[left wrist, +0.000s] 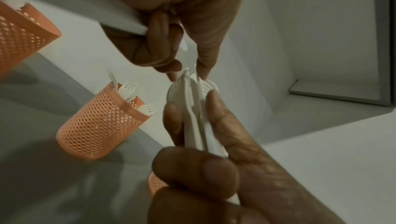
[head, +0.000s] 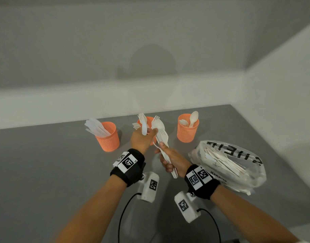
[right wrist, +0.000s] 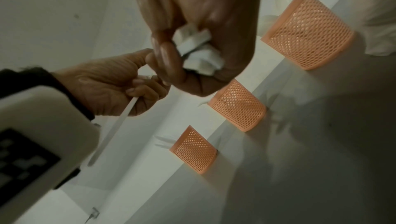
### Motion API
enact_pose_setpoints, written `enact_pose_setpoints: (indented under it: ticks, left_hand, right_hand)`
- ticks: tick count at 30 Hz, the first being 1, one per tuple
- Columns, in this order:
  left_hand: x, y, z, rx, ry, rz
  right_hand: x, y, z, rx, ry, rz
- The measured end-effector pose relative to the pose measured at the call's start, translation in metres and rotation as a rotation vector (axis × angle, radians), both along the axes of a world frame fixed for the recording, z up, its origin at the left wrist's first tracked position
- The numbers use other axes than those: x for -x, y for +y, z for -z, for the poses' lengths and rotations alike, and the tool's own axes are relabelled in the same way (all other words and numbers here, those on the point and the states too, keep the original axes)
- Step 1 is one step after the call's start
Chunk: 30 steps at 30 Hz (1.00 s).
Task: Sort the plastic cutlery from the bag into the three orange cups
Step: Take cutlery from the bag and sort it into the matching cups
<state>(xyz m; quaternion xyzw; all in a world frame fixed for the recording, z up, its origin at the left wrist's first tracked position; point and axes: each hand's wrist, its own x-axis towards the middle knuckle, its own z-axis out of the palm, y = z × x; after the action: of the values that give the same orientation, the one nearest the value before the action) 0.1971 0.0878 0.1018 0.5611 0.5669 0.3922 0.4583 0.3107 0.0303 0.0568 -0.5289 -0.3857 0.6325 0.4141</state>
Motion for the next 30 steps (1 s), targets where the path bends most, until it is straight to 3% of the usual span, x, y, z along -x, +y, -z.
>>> enact_pose_setpoints:
  ticks: [5, 13, 16, 26, 30]
  left_hand:
    - [-0.004, 0.003, -0.003, -0.089, 0.078, 0.012]
    - [-0.011, 0.002, 0.007, -0.025, -0.163, -0.053]
    - [-0.016, -0.011, 0.016, -0.046, -0.198, -0.031]
    - [-0.025, -0.015, 0.032, -0.109, -0.248, -0.249]
    - [-0.023, -0.016, 0.044, -0.032, -0.213, -0.142]
  right_hand:
    - [-0.004, -0.002, 0.002, -0.003, 0.034, 0.025]
    - [-0.008, -0.001, 0.005, -0.103, -0.023, 0.190]
    - [-0.005, -0.001, 0.005, -0.151, -0.072, 0.225]
    - [0.003, 0.000, 0.004, -0.193, -0.093, 0.278]
    - [0.004, -0.002, 0.004, -0.202, -0.102, 0.235]
